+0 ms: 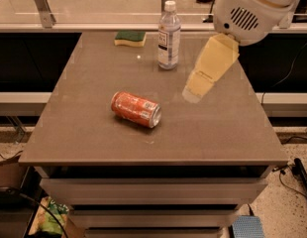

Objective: Place coke can upright

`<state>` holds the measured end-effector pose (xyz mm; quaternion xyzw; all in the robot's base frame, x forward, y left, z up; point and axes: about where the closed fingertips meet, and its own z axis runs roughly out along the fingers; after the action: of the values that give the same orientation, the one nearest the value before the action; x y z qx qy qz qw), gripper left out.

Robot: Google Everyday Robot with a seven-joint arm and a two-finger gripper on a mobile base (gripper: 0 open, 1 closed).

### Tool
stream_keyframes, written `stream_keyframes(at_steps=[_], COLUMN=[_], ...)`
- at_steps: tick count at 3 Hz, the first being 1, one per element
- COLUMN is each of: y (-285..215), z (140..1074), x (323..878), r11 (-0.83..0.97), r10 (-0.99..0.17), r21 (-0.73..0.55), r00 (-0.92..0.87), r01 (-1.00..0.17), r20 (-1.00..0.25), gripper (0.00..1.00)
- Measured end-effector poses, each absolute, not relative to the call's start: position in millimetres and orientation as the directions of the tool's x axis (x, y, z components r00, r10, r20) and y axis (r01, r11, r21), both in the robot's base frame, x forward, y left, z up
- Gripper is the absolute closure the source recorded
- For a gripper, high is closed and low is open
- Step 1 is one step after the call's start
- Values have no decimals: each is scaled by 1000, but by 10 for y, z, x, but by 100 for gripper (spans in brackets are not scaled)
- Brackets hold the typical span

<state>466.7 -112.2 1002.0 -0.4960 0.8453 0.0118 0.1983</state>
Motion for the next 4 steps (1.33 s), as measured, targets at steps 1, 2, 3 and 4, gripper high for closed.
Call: stream_keyframes(at_steps=[1, 2, 3, 4], y=[-983, -888, -761, -634], z=[9905, 9776, 9623, 9467], x=[4717, 4810, 4990, 5214], r11=[536, 552, 536, 501], r10=[-830, -828, -839, -860], r21=[-189, -202, -196, -177], r00=[-473, -503, -494, -463], r01=[-823, -809, -821, -847], r20=[-295, -248, -227, -214], gripper=[0, 0, 0, 0])
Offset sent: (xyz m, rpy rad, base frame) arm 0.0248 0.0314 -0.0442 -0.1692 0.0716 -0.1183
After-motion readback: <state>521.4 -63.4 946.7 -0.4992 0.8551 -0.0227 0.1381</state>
